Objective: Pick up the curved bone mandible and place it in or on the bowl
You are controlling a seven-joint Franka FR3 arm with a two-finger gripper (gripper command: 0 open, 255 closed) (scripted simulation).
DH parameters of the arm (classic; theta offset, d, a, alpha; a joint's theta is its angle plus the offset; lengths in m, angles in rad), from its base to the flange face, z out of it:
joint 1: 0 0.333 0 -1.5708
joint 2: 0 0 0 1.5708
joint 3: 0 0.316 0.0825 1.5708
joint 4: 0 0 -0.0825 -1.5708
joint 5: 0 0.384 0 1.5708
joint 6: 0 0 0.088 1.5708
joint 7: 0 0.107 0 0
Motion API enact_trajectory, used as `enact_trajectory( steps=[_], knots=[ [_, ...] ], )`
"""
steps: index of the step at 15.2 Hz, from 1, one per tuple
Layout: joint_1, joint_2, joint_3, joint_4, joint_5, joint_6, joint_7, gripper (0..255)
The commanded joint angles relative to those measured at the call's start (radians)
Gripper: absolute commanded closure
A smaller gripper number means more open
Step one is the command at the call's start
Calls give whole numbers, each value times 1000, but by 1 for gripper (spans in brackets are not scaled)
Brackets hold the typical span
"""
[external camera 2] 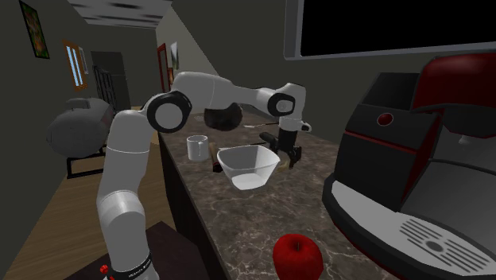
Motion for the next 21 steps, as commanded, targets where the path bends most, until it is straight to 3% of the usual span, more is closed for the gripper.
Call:
enact_trajectory(
  steps=[1,10,11,21],
  knots=[
    [1,0,1,-24,3,21,-1,0],
    [3,-2,2,-47,3,43,-1,0],
    [3,-2,2,-47,3,43,-1,255],
    [3,-3,1,-35,2,30,-1,255]
  ],
)
